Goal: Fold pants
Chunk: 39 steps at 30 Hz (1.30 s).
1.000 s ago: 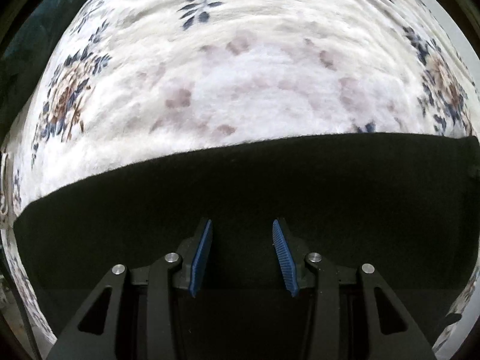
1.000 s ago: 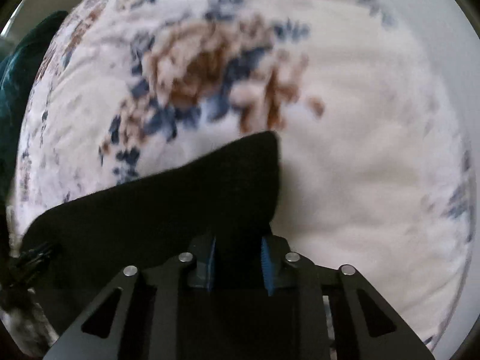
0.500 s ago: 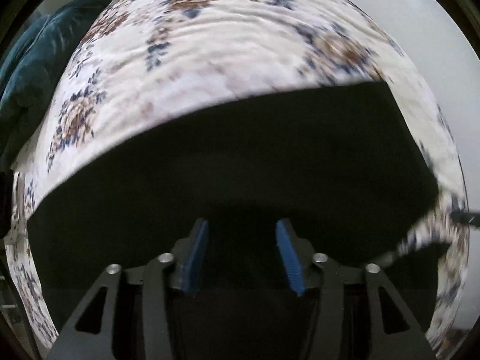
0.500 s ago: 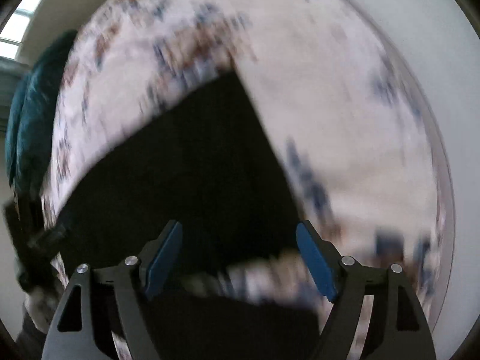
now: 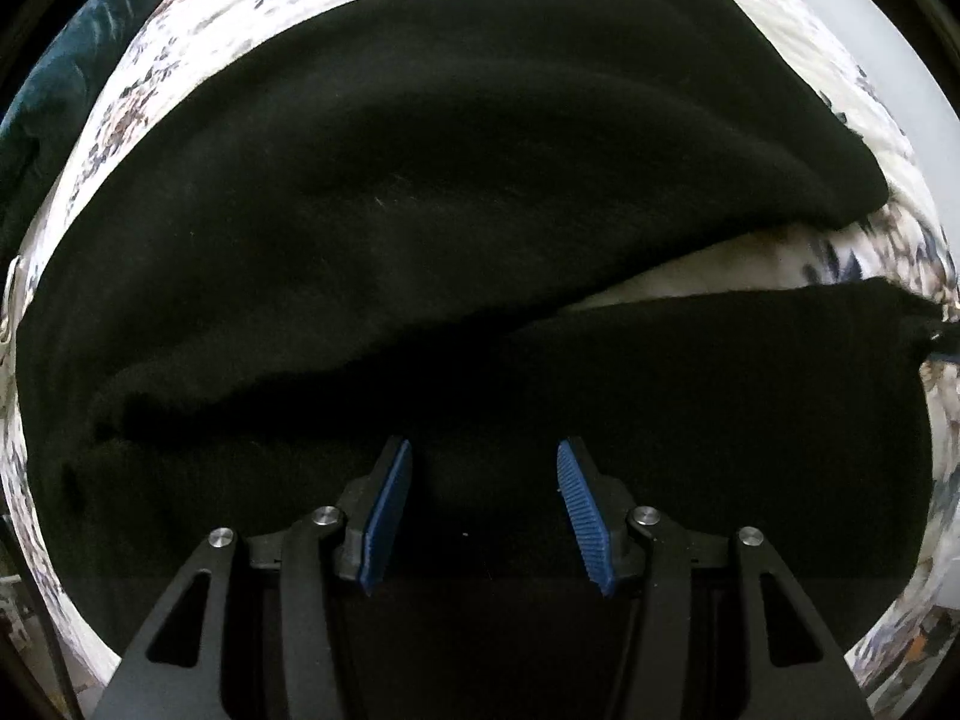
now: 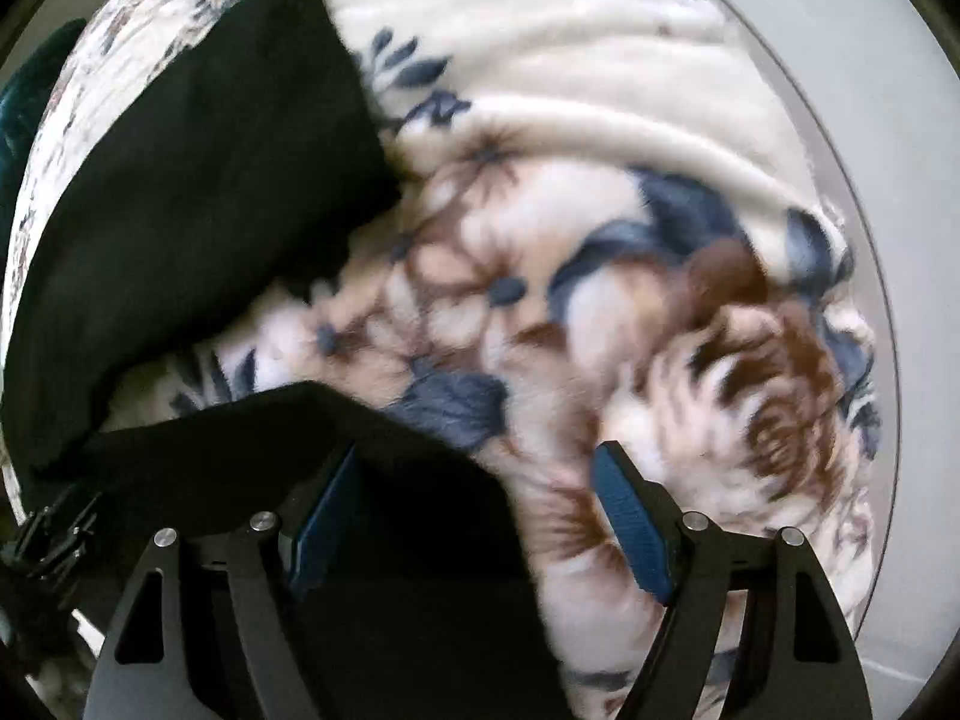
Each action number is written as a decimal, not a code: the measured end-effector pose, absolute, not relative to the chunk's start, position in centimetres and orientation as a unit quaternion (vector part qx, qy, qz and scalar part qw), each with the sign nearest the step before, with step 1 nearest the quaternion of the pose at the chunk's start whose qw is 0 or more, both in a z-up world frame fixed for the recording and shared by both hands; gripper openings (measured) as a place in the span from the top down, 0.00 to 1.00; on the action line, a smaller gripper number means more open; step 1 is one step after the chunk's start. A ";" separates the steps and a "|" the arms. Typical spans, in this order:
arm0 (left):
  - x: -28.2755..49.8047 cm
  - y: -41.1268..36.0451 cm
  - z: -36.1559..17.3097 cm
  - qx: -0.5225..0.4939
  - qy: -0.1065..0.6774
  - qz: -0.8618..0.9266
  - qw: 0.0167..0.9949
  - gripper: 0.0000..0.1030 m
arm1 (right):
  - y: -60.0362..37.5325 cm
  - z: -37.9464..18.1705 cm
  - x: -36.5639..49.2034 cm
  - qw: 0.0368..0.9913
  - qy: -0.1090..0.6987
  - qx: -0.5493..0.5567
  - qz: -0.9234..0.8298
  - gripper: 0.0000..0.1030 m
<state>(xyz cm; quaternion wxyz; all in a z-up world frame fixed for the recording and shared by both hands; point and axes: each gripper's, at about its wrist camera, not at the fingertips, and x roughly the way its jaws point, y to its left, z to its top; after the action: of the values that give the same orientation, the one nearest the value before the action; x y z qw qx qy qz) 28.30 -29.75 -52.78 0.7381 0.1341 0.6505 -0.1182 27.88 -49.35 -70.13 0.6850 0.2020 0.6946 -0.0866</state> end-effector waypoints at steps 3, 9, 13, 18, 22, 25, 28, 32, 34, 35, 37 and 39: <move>28.7 -29.7 -52.4 0.135 0.649 -0.117 0.739 0.53 | -49.9 -71.2 27.2 0.687 0.690 0.218 -0.065 0.33; 29.5 -28.6 -50.6 0.114 0.641 -0.113 0.751 0.53 | -49.0 -66.1 29.0 0.749 0.638 0.166 -0.071 0.87; 30.3 -25.8 -49.8 0.092 0.632 -0.091 0.764 0.53 | -50.7 -66.4 29.9 0.739 0.640 0.193 -0.090 0.87; 30.2 -17.5 -48.6 0.034 0.638 -0.038 0.769 0.53 | -48.6 -65.7 28.4 0.705 0.672 0.198 -0.109 0.55; 28.7 -8.2 -47.4 -0.030 0.651 0.011 0.758 0.53 | -46.5 -60.5 23.7 0.727 0.616 0.278 -0.122 0.10; 26.8 1.1 -46.9 -0.098 0.660 0.064 0.742 0.53 | -42.6 -60.0 19.6 0.688 0.605 0.377 -0.137 0.10; 24.2 10.4 -47.4 -0.166 0.656 0.119 0.727 0.53 | -35.2 -63.5 13.9 0.607 0.623 0.467 -0.161 0.10; 21.7 20.6 -49.6 -0.232 0.652 0.167 0.702 0.53 | -23.8 -69.3 6.9 0.503 0.651 0.546 -0.159 0.10; 21.3 24.6 -51.2 -0.259 0.653 0.170 0.691 0.53 | -18.8 -71.5 4.7 0.479 0.657 0.560 -0.159 0.10; 21.5 26.1 -51.9 -0.269 0.653 0.163 0.688 0.53 | -16.9 -72.2 4.0 0.477 0.658 0.561 -0.160 0.10; 22.4 28.6 -53.3 -0.278 0.649 0.147 0.693 0.53 | -13.7 -73.4 2.7 0.477 0.645 0.575 -0.159 0.10; 23.5 30.1 -54.0 -0.283 0.642 0.113 0.704 0.53 | -11.9 -73.8 2.4 0.483 0.636 0.579 -0.165 0.10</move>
<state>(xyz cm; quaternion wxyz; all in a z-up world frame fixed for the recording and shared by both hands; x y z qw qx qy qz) 23.53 30.09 -53.97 0.7035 -0.2830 0.6419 0.1135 2.36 -11.90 -73.80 0.4834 0.5791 0.6355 -0.1646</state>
